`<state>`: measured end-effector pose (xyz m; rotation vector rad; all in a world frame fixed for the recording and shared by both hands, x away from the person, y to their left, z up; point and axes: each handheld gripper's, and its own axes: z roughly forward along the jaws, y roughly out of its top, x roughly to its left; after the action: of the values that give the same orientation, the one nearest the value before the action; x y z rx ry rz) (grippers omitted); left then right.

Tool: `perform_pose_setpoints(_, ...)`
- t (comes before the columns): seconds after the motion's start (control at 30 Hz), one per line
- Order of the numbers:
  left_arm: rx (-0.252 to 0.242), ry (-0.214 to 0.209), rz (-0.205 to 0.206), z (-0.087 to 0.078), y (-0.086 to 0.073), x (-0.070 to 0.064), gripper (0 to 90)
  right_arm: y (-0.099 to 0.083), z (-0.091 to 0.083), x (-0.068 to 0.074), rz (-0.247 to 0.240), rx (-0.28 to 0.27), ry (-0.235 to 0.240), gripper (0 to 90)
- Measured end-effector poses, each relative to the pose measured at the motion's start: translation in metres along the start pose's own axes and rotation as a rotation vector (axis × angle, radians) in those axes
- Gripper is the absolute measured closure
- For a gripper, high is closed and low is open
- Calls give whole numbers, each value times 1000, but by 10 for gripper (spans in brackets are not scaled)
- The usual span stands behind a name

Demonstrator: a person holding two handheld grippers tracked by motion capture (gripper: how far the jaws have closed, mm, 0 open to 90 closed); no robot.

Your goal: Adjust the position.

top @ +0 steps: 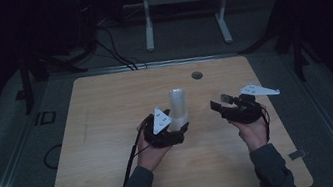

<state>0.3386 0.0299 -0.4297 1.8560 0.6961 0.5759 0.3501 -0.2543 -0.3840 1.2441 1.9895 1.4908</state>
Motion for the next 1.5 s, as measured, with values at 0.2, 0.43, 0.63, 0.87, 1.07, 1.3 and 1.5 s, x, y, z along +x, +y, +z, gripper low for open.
perform_pose_setpoints(0.2, -2, -19, 17, 2, 2, -6, 215, -10, 3, 1, 12, 13, 5, 411)
perform_pose_setpoints(0.43, -4, -42, 28, 7, 5, -14, 215, -19, 5, 1, 29, 27, 8, 411)
perform_pose_setpoints(0.63, -4, -56, 37, 12, 6, -20, 214, -24, 5, 0, 36, 29, 11, 410)
perform_pose_setpoints(0.87, -4, -76, 37, 16, 9, -25, 213, -27, 5, 1, 47, 25, 20, 411)
perform_pose_setpoints(1.07, -3, -97, 33, 22, 13, -30, 214, -27, 4, 2, 69, 12, 40, 411)
perform_pose_setpoints(1.3, 22, -116, 39, 29, 13, -34, 214, -27, 4, 0, 110, -1, 74, 411)
perform_pose_setpoints(1.5, 37, -141, 24, 35, 13, -36, 214, -28, 5, -1, 129, -4, 98, 410)
